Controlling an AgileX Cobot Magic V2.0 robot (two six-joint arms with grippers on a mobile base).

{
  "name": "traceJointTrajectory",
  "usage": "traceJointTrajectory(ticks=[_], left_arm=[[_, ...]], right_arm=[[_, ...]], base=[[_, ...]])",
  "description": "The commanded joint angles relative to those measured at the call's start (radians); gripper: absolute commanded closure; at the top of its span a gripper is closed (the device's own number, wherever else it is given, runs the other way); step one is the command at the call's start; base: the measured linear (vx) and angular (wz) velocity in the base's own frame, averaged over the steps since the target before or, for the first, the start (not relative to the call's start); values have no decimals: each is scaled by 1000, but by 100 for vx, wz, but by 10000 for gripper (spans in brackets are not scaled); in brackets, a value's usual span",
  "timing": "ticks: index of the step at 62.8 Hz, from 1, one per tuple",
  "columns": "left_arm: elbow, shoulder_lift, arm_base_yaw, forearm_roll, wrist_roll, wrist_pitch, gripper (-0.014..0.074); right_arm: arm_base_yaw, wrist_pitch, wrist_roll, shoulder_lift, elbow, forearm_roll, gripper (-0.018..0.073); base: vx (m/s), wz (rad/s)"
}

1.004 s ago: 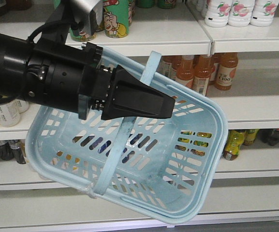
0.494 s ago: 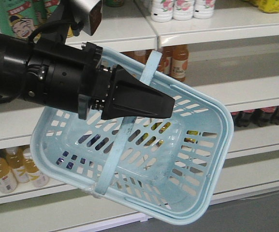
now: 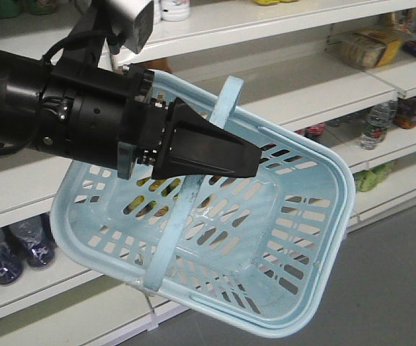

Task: Place coke in basket with both arms
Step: 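Drive the base away while holding the basket in the left gripper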

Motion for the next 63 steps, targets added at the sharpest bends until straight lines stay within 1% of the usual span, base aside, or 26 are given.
traceJointTrajectory(ticks=[1, 63], left_arm=[[-25, -41, -4, -86, 10, -19, 603], [-25, -41, -4, -86, 10, -19, 603]], right_arm=[[-6, -73, -2, -13, 8, -8, 564], [-6, -73, -2, -13, 8, -8, 564]], base=[[-5, -54], [-3, -56]])
